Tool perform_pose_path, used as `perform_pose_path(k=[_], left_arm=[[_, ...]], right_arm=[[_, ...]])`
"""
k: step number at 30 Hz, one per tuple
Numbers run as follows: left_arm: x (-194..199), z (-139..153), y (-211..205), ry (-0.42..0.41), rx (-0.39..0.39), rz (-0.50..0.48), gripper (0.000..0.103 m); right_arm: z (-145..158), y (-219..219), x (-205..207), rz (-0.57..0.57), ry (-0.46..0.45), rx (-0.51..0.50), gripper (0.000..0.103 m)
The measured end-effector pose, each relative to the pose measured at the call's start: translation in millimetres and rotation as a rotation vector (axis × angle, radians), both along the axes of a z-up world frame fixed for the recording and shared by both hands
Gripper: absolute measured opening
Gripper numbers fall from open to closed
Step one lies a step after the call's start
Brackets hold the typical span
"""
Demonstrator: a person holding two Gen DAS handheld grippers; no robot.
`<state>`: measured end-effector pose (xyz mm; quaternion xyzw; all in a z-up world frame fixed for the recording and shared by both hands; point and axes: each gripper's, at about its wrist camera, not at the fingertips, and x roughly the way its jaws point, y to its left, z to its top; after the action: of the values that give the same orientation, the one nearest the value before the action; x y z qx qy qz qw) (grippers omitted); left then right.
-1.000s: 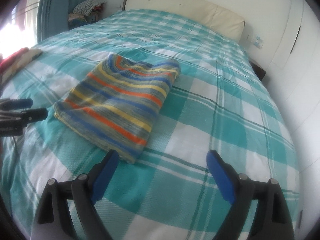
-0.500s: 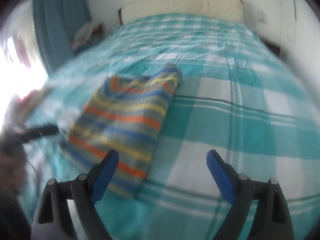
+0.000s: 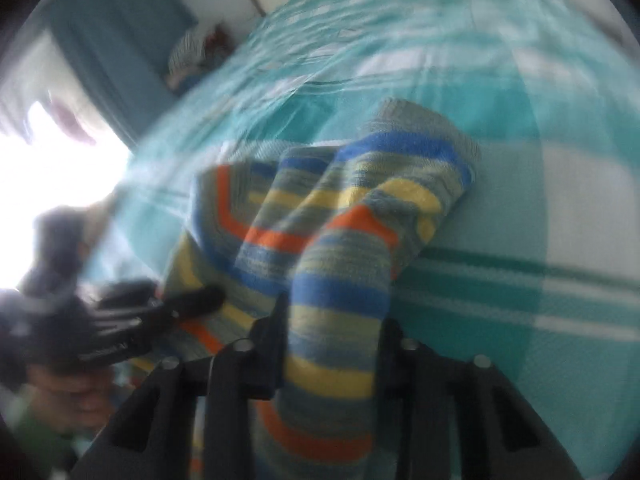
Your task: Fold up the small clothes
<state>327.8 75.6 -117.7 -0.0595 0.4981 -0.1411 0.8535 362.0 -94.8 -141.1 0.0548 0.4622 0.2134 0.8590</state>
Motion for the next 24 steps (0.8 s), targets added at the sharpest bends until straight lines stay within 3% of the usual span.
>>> perform_pose_path(k=[3,4,8,9,10,11,12,13,14,15,18,21,24], left_arm=[[-20.8,26.5,1.6,-0.073,-0.017,0.022,0.016],[-29.5,38.8,2.6,-0.1,-0.024,0.026,0.016],[-49.7,82.0,3.2,-0.184,-0.031,0.019,0.018],[-48.6,85.4,3.0,-0.187,-0.029,0.024,0.027],[-45.3,86.0,2.0,-0.187,-0.015,0.031,0.048],[-42.1,83.2,-0.7,-0.19,0.026,0.038,0.064],[-41.1,79.8,-2.9,-0.208,0.079,0.052,0.087],[-46.9,76.2,-4.6,-0.251,0.168,0.091,0.091],[-53.3,74.0,-5.9,-0.279,0.227,0.116,0.091],[-64.4,72.7,-7.7,-0.309,0.287,0.136,0.091],[-104.1,75.9,-13.5,-0.392,0.368,0.15,0.1],[-139.6,89.6,-18.0,-0.46,0.394,0.193,0.102],[-154.9,102.1,-21.5,-0.453,0.379,0.221,0.102]], right_arm=[[29.8,27.3,-30.4,0.03,-0.157,-0.154,0.026],[44.8,33.8,-43.7,0.05,-0.21,-0.167,0.025],[86.6,32.6,-65.4,0.057,-0.285,-0.116,0.025],[93.6,28.9,-66.3,0.054,-0.292,-0.101,0.025],[98.2,24.2,-64.5,0.05,-0.29,-0.084,0.026],[99.6,16.5,-58.9,0.039,-0.28,-0.069,0.035],[97.0,7.7,-54.0,0.018,-0.268,-0.073,0.045],[92.9,-0.7,-52.2,-0.015,-0.263,-0.101,0.083],[86.5,-14.0,-50.5,-0.075,-0.26,-0.149,0.101],[82.4,-27.8,-51.9,-0.119,-0.264,-0.179,0.101],[76.0,-57.0,-75.6,-0.185,-0.271,-0.256,0.101],[85.3,-61.6,-114.3,-0.218,-0.339,-0.348,0.102],[108.0,-51.1,-154.4,-0.221,-0.424,-0.377,0.102]])
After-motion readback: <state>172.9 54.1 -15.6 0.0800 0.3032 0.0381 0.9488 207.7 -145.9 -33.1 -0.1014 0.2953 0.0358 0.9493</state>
